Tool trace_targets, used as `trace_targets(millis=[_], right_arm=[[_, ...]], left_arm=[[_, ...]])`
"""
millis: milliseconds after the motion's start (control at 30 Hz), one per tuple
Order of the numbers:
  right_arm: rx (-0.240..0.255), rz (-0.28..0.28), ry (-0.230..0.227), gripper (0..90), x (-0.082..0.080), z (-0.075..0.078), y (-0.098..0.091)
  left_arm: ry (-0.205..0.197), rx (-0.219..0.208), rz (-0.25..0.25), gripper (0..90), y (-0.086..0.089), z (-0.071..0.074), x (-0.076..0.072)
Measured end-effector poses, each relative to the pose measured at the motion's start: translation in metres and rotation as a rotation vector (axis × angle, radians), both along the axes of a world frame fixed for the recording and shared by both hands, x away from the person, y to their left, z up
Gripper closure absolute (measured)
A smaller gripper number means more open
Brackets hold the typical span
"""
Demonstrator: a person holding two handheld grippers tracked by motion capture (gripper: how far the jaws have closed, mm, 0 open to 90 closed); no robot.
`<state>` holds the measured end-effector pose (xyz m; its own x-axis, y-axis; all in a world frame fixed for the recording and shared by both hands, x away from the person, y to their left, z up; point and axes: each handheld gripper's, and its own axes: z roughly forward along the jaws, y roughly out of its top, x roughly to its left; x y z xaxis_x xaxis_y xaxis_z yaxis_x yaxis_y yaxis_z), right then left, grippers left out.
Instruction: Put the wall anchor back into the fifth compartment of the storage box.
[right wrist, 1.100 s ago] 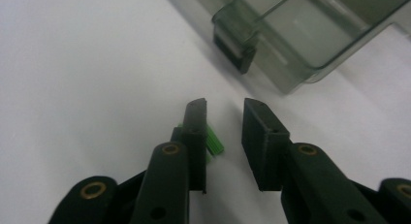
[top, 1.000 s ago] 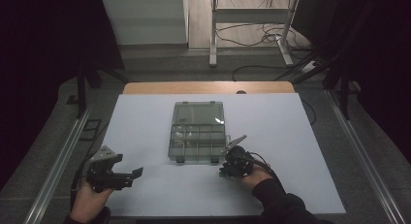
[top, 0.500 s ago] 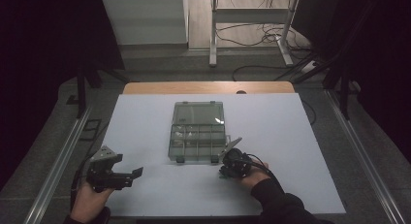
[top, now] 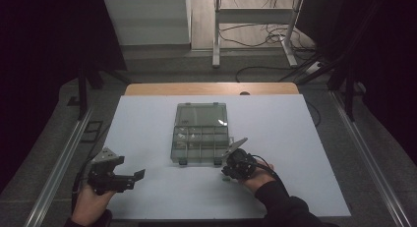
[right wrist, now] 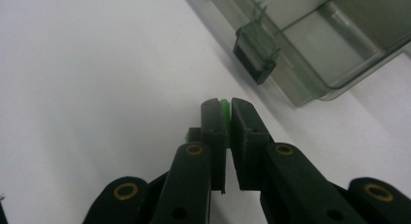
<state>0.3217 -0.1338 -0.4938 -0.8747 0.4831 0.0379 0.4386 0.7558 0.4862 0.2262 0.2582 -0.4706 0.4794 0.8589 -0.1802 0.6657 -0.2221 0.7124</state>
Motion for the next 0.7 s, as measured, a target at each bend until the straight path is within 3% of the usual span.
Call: trace_targets(millis=[700], right_arm=[[0.139, -0.034, -0.041, 84.1, 0.001, 0.029, -0.007]], left_arm=[[0.000, 0.009, -0.006, 6.6, -0.001, 0.000, 0.000]])
